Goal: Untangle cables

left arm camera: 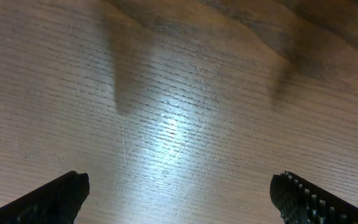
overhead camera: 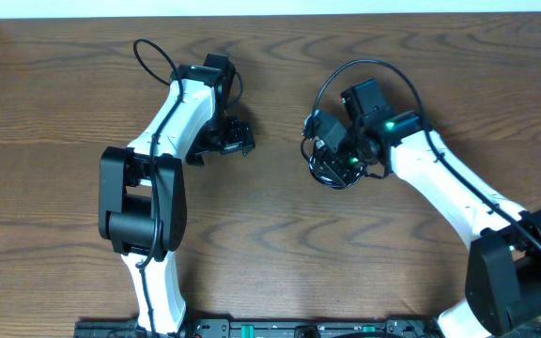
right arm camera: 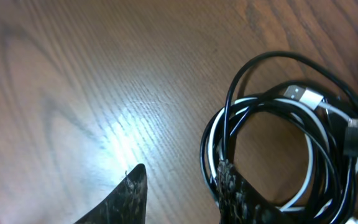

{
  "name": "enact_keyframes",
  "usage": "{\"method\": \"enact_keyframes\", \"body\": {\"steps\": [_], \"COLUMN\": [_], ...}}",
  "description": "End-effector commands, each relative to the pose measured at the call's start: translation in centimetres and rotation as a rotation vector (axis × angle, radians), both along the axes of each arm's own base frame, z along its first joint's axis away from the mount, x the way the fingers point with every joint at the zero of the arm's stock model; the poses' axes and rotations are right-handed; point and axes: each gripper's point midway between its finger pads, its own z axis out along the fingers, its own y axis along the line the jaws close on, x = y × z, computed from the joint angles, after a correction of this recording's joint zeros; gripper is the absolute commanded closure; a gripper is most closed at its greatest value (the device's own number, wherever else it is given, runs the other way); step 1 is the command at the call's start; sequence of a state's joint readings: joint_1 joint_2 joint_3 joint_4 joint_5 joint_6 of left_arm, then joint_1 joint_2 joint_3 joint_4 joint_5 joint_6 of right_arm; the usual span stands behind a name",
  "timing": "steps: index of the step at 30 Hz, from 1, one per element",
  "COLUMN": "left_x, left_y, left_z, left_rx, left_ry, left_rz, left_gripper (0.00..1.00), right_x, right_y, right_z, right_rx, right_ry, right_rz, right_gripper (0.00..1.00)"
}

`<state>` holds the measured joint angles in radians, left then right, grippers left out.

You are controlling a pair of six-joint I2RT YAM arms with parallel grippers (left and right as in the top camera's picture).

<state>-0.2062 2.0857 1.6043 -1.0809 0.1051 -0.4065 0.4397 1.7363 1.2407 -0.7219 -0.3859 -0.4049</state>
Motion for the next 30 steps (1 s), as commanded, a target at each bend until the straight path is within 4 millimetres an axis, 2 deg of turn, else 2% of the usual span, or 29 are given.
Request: {"method": "enact_keyframes", "body": {"steps": [1, 7, 19, 30], "left_x": [-0.1, -0.1, -0.1, -0.1], "left_y": [0.4, 0.4, 0.4, 0.4], "left_z": [-0.3, -0.3, -0.3, -0.3], "left_rx": [0.015, 0.015, 0.015, 0.015], "left_ry": [0.011, 0.011, 0.011, 0.011], "left_rz": [-0.003, -0.003, -0.003, -0.003], "left_gripper": [0.02, 0.02, 0.02, 0.02], "right_x": [0.4, 1.1, 0.7, 0.8], "right_y": [-0.7, -1.3, -1.4, -1.4], "right_z": [-2.1, -3.8, -7.2, -7.6], "right_rx": [-0.097, -0.150, -0.186, -0.184], "right_ry": [-0.028, -0.032, 0.032, 0.028], "right_rz": [0.024, 0.019, 0.031, 0.030], "right_gripper": [0.67, 0.79, 0.82, 0.82]}}
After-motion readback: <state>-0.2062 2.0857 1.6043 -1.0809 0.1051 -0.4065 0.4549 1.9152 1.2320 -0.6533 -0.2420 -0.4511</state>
